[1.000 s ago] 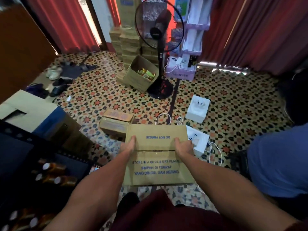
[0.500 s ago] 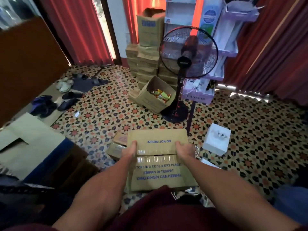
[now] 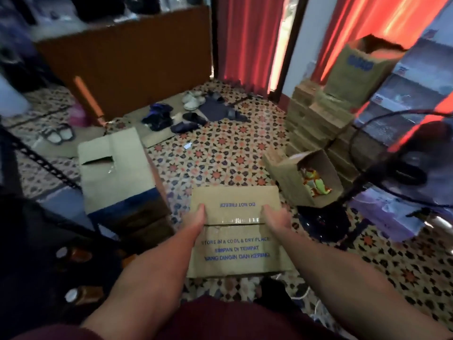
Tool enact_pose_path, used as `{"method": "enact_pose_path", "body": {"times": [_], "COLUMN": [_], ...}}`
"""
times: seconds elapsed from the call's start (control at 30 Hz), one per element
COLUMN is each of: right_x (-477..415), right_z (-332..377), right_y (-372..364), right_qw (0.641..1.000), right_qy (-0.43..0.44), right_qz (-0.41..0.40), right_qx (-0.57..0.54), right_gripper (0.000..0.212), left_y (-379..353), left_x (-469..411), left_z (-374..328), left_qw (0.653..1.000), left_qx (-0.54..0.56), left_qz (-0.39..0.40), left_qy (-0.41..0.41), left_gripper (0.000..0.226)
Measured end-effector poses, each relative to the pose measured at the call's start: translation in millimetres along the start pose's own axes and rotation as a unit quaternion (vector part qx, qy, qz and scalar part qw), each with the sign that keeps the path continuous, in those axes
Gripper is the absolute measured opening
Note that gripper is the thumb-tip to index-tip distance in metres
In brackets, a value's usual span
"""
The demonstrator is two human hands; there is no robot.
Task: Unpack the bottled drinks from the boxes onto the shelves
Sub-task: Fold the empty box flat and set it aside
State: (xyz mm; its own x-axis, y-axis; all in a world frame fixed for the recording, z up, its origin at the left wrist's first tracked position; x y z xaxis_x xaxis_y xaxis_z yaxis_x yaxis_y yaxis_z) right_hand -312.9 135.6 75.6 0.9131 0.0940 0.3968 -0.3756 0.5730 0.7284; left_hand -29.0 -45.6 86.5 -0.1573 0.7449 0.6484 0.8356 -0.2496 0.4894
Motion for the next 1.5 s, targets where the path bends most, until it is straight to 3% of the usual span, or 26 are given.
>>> {"method": "enact_pose_path", "body": {"times": [0.1, 0.23, 0.4, 0.47, 0.67, 0.73, 0.8, 0.87, 0.93, 1.0, 1.1, 1.23, 1.3, 1.4, 1.5], "right_x": [-23.9, -34.1, -8.1, 8.5, 48.9, 85.9, 125.2, 144.5, 160.2, 168.7, 165.9, 190.8, 195.7, 194.0, 192.2], "right_z": [59.7, 134.3, 193.5, 205.2, 211.8, 219.6, 227.7, 228.7, 228.8, 228.8, 223.5, 227.5, 224.6, 225.6, 221.3], "right_y": [-34.8, -74.6, -135.6, -163.9, -268.6, -263.7, -251.2, -260.3, -267.8, -288.5, -339.4, -362.7, -376.6, -401.1, -431.0], "right_qw": [0.996, 0.973, 0.916, 0.892, 0.812, 0.791, 0.76, 0.732, 0.707, 0.688, 0.658, 0.545, 0.514, 0.474, 0.468], "right_qy": [0.057, 0.168, 0.272, 0.306, 0.396, 0.433, 0.472, 0.489, 0.513, 0.523, 0.522, 0.602, 0.604, 0.612, 0.607], "right_qz": [0.062, 0.136, 0.25, 0.279, 0.341, 0.342, 0.343, 0.353, 0.355, 0.37, 0.39, 0.399, 0.43, 0.444, 0.458], "right_qx": [0.035, 0.085, 0.153, 0.183, 0.258, 0.265, 0.287, 0.316, 0.333, 0.341, 0.377, 0.426, 0.432, 0.451, 0.451], "right_gripper": [0.078, 0.089, 0.102, 0.103, 0.104, 0.109, 0.096, 0.082, 0.087, 0.096, 0.093, 0.093, 0.088, 0.083, 0.077], "left_y": [9.5, 18.3, 54.2, 57.4, 62.0, 55.6, 51.9, 48.5, 45.2, 53.2, 41.3, 6.7, -15.8, -26.7, -33.3], "left_x": [-13.5, -48.8, 3.8, 9.1, 21.0, -1.2, -13.6, -11.9, 3.5, 31.1, 37.0, 24.7, 12.6, 4.3, -6.3], "left_z": [-2.0, 22.4, 42.3, 65.0, 125.2, 164.6, 190.1, 211.4, 213.6, 183.1, 178.1, 184.6, 190.0, 179.4, 175.9], "left_qw": [0.995, 0.973, 0.923, 0.9, 0.827, 0.813, 0.802, 0.768, 0.747, 0.721, 0.669, 0.593, 0.555, 0.532, 0.527], "left_qx": [0.068, 0.131, 0.2, 0.248, 0.357, 0.373, 0.386, 0.416, 0.431, 0.468, 0.502, 0.527, 0.54, 0.534, 0.521], "left_qz": [-0.052, -0.132, -0.261, -0.28, -0.312, -0.315, -0.312, -0.332, -0.345, -0.35, -0.378, -0.417, -0.439, -0.454, -0.445], "left_qy": [0.057, 0.14, 0.201, 0.225, 0.301, 0.316, 0.331, 0.356, 0.371, 0.373, 0.397, 0.444, 0.455, 0.475, 0.503], "left_gripper": [0.08, 0.117, 0.083, 0.08, 0.084, 0.091, 0.101, 0.117, 0.12, 0.116, 0.095, 0.096, 0.097, 0.102, 0.09]}}
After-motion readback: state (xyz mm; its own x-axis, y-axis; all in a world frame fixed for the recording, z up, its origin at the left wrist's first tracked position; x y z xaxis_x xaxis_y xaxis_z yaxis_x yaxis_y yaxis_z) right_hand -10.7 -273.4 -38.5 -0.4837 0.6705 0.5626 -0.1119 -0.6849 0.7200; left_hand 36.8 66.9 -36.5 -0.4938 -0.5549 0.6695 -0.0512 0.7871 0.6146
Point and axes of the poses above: each hand's wrist, its own x-axis away from the middle knuckle, its own y-axis out of the back of the hand, z = x × y, the point moved 10 cm from there along -x, towards the middle knuckle, and after that the axes turned 11 degrees about -z, right-handed, at the moved point
